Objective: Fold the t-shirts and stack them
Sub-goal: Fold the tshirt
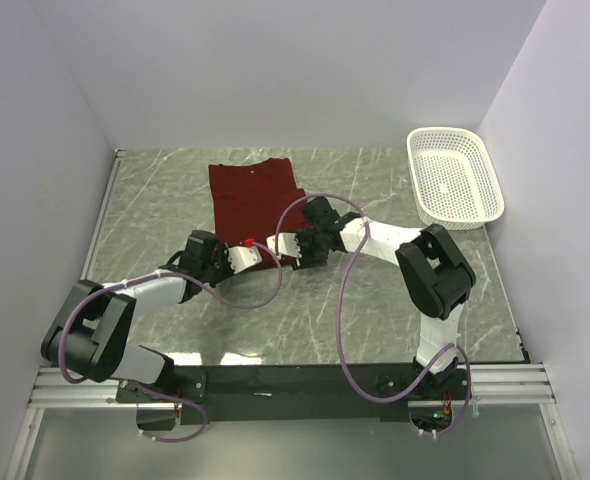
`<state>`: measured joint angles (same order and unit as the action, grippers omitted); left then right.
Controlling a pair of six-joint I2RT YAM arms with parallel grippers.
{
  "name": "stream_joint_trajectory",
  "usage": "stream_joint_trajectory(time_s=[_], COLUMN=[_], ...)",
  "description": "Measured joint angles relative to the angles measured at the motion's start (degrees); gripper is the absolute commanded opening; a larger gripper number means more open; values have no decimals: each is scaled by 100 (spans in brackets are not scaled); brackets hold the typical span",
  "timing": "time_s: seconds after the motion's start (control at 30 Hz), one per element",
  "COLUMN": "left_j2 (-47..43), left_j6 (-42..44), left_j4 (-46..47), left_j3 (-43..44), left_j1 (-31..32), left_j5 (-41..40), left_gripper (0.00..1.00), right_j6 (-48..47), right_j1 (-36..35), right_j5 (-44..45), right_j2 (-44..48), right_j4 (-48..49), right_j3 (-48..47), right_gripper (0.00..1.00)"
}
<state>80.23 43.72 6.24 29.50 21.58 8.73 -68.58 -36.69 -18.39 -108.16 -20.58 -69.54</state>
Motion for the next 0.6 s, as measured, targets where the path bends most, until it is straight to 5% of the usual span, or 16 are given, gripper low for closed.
stream_joint_trajectory(time_s=[0.13,0.37,0.6], left_j2=[26,-297,-1115], left_j6=[-7,-11,-144], left_j4=[-13,-227,-863], left_j3=[15,9,7], left_j1=[92,273,767], left_j5=[-144,-269,-208], left_gripper=[10,1,0], right_j6=[-31,-13,-13], right_j1=[-70,-133,-55], right_j5=[127,234,72], right_j2=[-87,-330,-37], right_j4=[7,-203,-531], right_j3=[-24,-343,-81], right_gripper=[46,1,0])
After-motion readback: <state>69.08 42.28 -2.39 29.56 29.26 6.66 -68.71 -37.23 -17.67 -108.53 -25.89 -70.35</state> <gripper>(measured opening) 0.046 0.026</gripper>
